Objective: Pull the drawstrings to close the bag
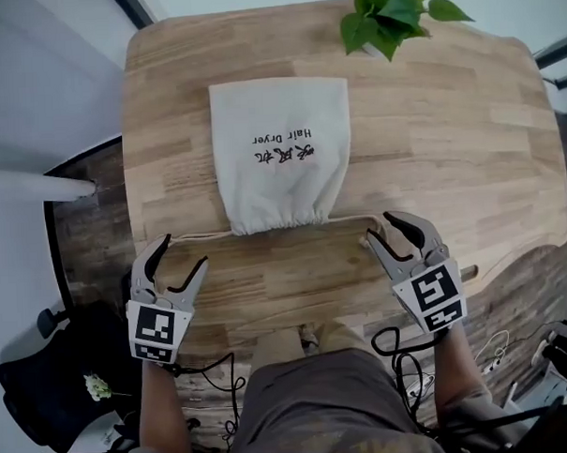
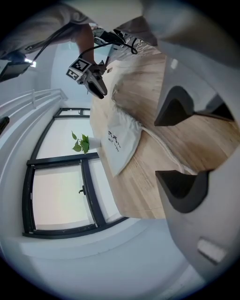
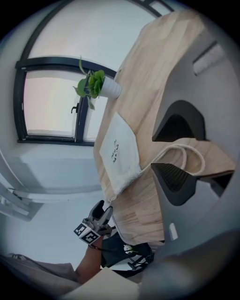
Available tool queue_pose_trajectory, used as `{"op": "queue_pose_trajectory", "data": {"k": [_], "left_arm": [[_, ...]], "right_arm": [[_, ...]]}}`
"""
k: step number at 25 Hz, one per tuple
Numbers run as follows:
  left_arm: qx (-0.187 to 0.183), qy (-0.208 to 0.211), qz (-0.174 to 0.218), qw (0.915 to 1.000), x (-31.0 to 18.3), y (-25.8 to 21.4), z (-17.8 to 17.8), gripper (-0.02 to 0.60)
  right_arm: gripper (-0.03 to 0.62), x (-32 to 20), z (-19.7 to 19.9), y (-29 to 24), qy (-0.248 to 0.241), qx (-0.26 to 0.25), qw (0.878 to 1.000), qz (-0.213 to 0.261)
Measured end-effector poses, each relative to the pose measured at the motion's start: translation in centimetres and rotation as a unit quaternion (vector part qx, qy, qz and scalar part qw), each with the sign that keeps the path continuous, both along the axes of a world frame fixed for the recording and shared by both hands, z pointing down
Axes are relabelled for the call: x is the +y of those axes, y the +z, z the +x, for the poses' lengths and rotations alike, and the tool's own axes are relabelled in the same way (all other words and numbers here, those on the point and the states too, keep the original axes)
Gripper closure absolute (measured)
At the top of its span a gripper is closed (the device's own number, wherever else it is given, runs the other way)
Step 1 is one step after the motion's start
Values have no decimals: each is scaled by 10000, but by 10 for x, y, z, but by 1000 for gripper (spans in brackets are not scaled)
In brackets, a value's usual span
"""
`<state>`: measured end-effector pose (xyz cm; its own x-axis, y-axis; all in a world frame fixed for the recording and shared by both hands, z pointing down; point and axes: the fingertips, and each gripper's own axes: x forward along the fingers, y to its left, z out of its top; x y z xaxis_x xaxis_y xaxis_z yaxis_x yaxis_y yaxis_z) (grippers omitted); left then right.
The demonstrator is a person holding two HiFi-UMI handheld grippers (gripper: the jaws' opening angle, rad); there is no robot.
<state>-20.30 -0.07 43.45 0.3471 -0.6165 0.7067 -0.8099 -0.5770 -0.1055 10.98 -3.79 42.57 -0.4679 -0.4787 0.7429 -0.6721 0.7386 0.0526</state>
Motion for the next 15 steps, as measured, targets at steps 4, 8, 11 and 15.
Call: {"op": "queue_pose_trajectory", "data": {"k": [4,8,11,15], "left_arm": [[80,260,83,9996,-2,-9,25,287],[118,492,37,9987,-10,-3,42,287],[71,668,-80,9977,-16,8,47,287],[-3,891,-226,9958,-19,19,52,304]], "right_arm": [[421,-1,-21,-13,-459,-29,9988,165],[421,-1,-41,-11,-846,19,9963,128],[421,-4,-51,0,-1014,94,9948,71],[421,-3,-61,15,-1189,168,9927,-81]]}}
